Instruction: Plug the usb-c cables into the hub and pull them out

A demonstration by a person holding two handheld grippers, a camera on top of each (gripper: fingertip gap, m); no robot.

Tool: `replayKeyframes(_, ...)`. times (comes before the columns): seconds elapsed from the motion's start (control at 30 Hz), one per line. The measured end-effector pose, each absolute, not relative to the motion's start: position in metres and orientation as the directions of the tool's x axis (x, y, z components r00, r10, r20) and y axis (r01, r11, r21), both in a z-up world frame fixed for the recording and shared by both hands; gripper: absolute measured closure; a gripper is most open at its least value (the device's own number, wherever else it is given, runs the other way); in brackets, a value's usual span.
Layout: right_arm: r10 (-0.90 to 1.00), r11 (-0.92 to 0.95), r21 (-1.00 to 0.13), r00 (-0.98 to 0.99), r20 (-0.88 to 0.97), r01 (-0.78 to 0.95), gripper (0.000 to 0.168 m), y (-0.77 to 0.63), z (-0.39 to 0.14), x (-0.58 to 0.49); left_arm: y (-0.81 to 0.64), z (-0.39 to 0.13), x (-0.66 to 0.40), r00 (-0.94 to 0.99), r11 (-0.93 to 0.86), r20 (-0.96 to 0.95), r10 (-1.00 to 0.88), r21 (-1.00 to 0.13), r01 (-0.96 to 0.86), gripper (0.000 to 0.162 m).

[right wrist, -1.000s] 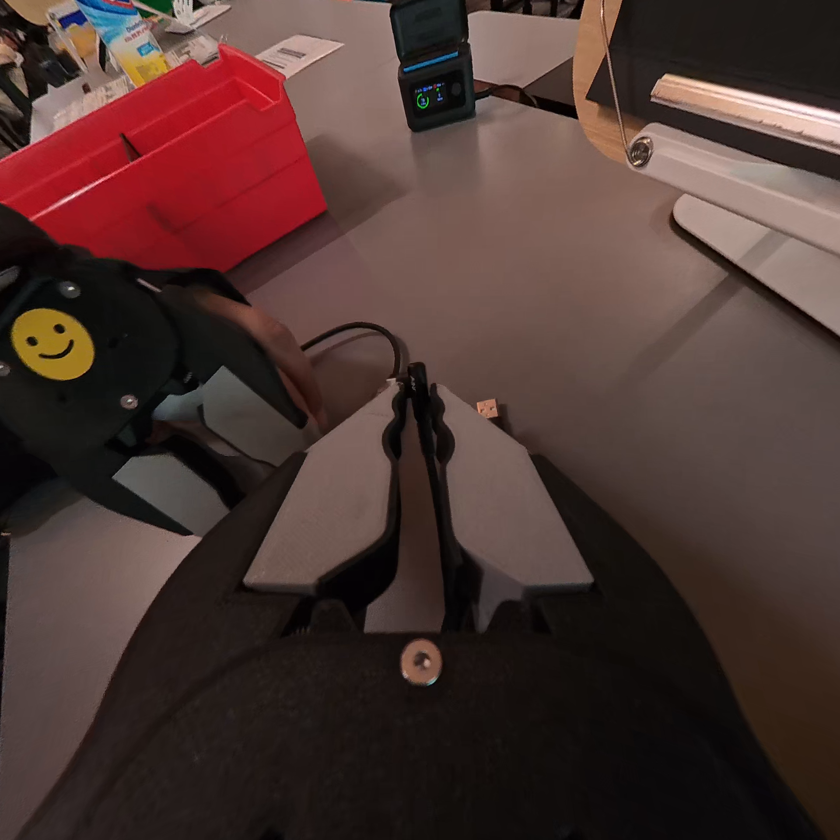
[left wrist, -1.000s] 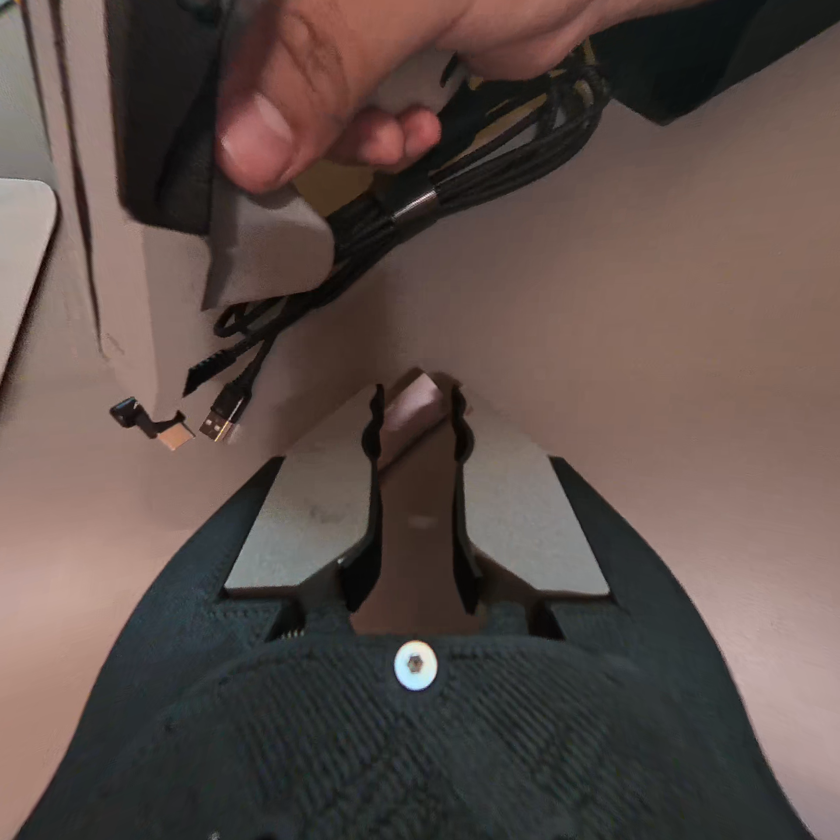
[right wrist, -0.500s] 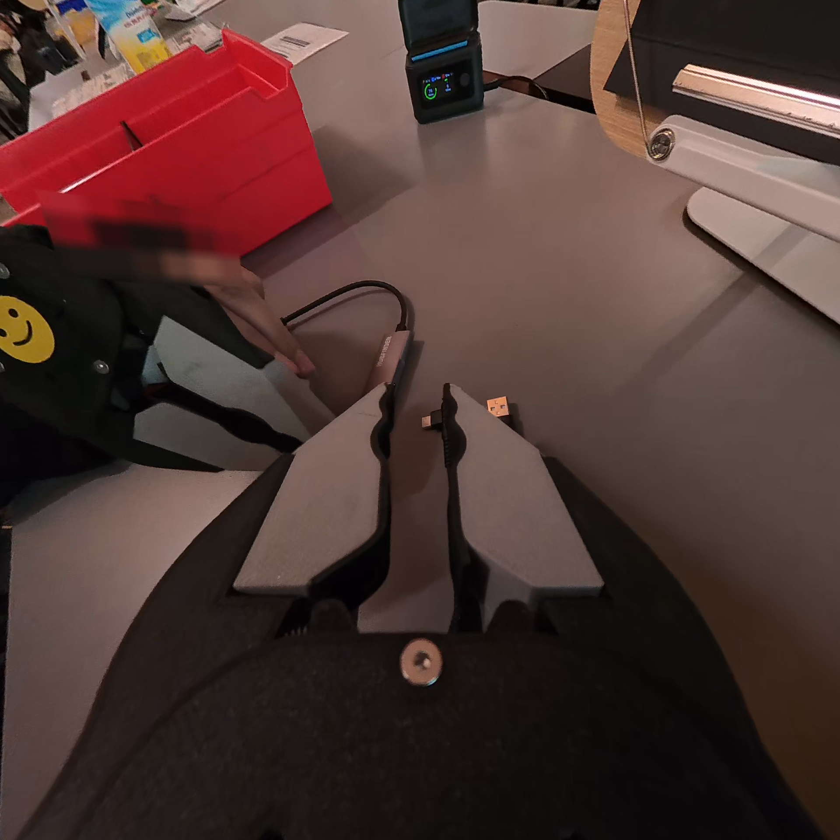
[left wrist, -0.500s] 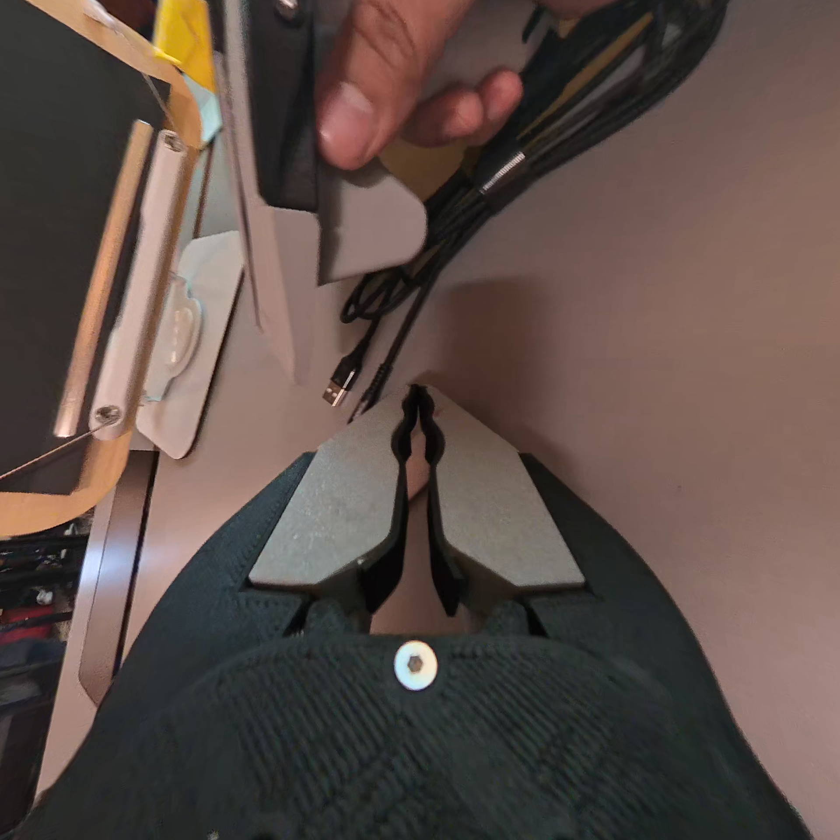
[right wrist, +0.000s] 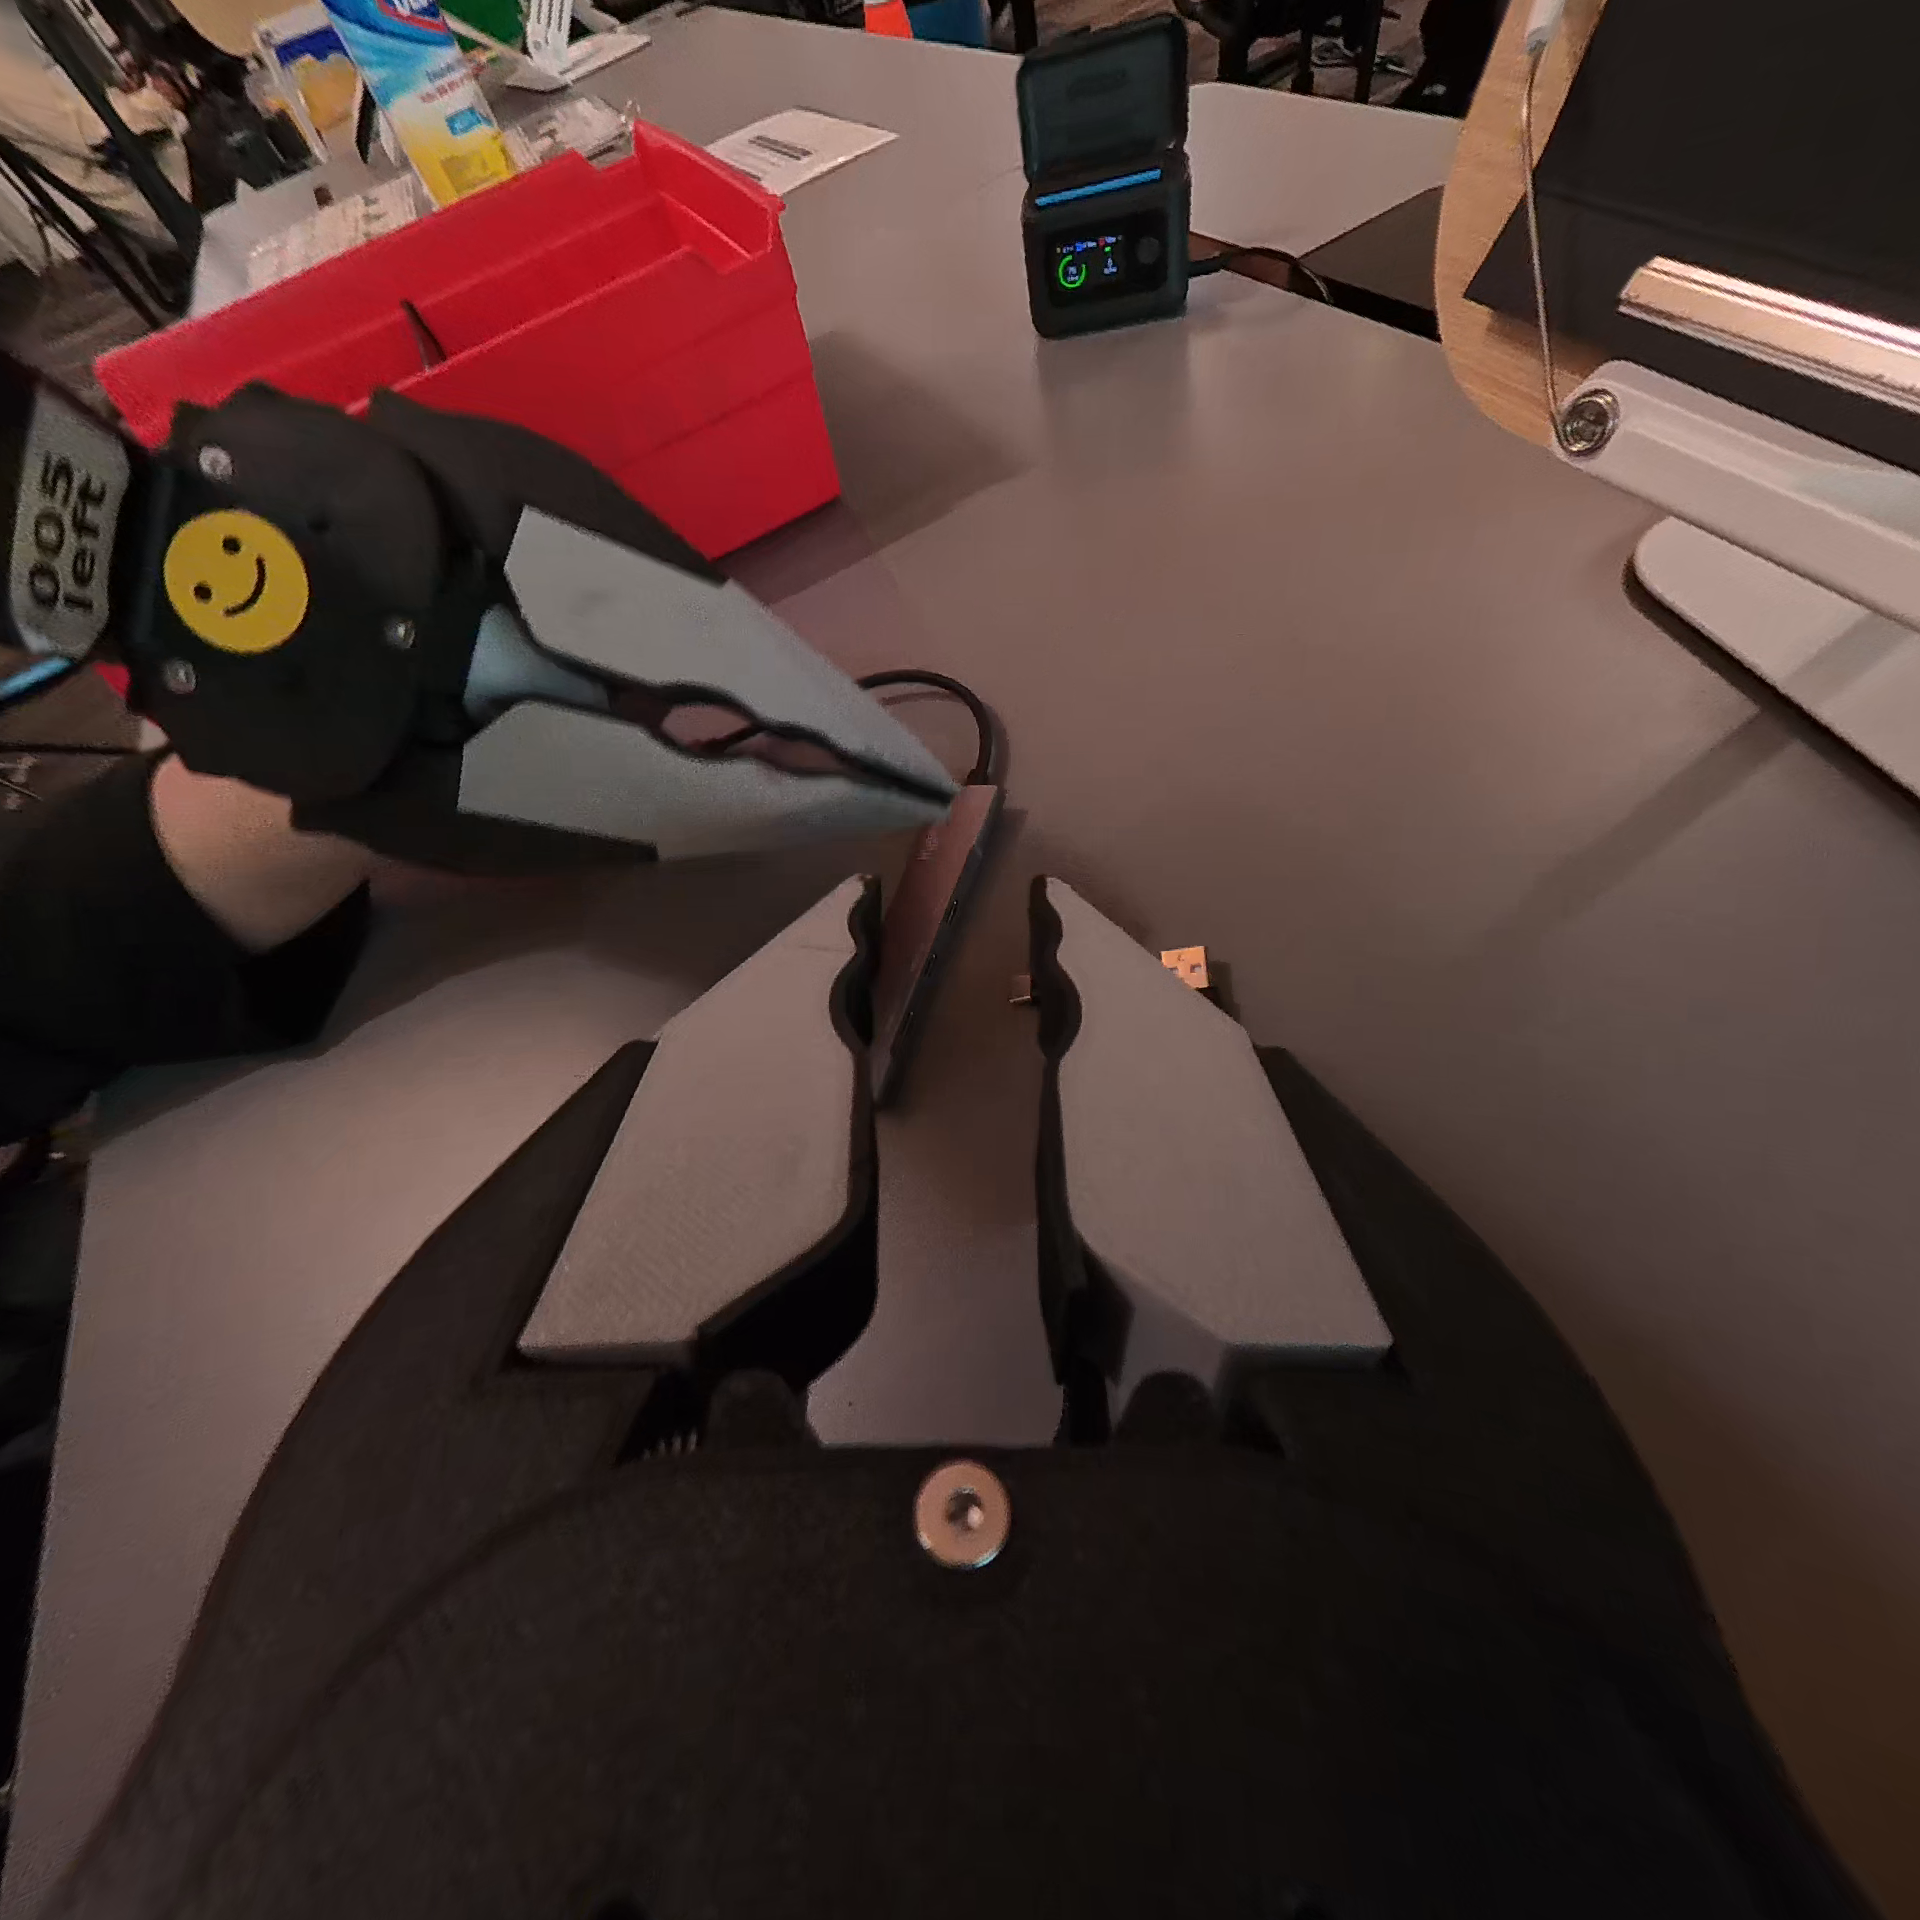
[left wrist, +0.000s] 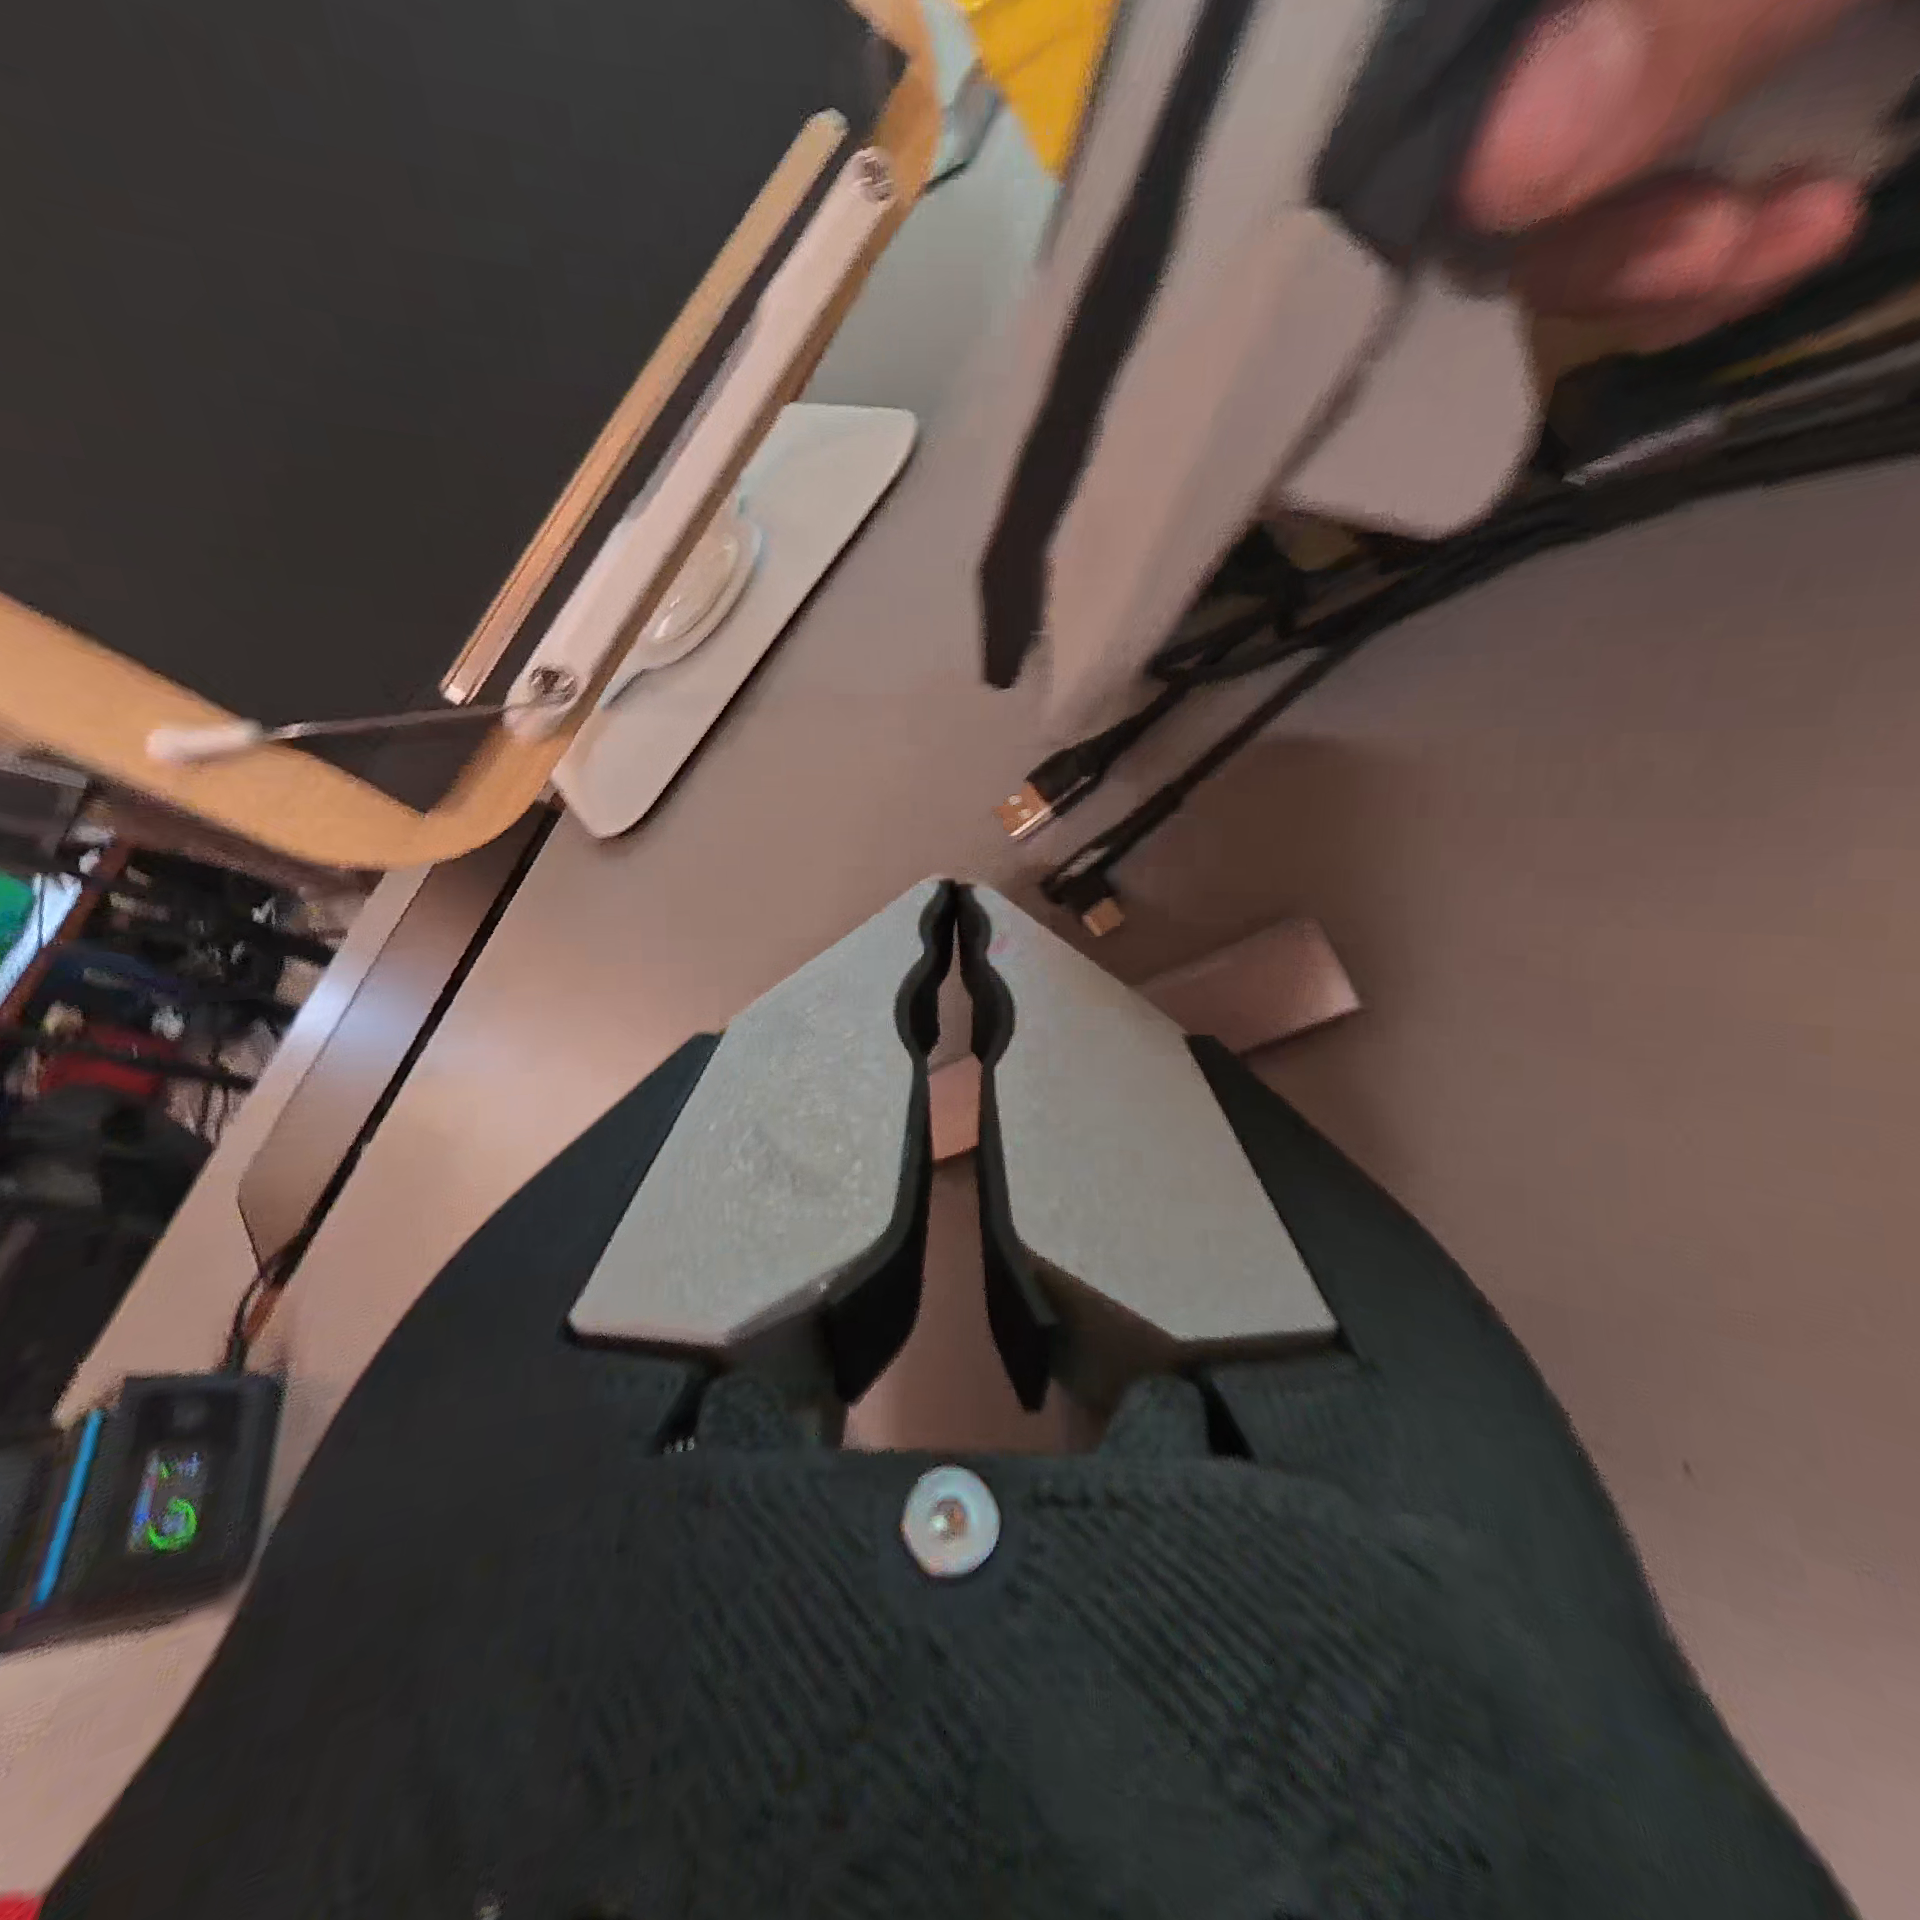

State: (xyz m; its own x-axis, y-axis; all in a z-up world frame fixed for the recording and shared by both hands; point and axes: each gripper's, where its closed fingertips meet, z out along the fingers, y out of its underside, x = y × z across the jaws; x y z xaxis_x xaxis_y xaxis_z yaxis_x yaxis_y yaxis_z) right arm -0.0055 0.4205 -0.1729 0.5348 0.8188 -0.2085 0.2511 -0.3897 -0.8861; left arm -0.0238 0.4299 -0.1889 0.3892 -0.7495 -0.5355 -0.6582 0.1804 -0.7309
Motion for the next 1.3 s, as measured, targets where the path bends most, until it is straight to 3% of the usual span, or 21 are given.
replayKeyframes(0.23, 0.828, -0.359, -0.881, 0.540, -0.149, 0.308, 0.143, 0.419, -0.179, -0.009, 0.453, -0.182, -0.045, 0.578, 0.010, -0.376, -0.724, -0.843, -0.537, 0.162)
replayKeyframes(0.83, 0.843, -0.332, -0.884, 0.525, -0.121, 0.330, 0.143, 0.414, -0.176, -0.011, 0.469, -0.188, -0.070, 0.698, -0.139, -0.281, -0.659, -0.866, -0.480, 0.162)
replayKeyframes(1.3, 0.899, -0.237, -0.766, 0.435, 0.061, 0.597, 0.137, 0.388, -0.216, -0.034, 0.474, -0.193, -0.076, 0.729, -0.201, -0.226, -0.646, -0.871, -0.448, 0.162)
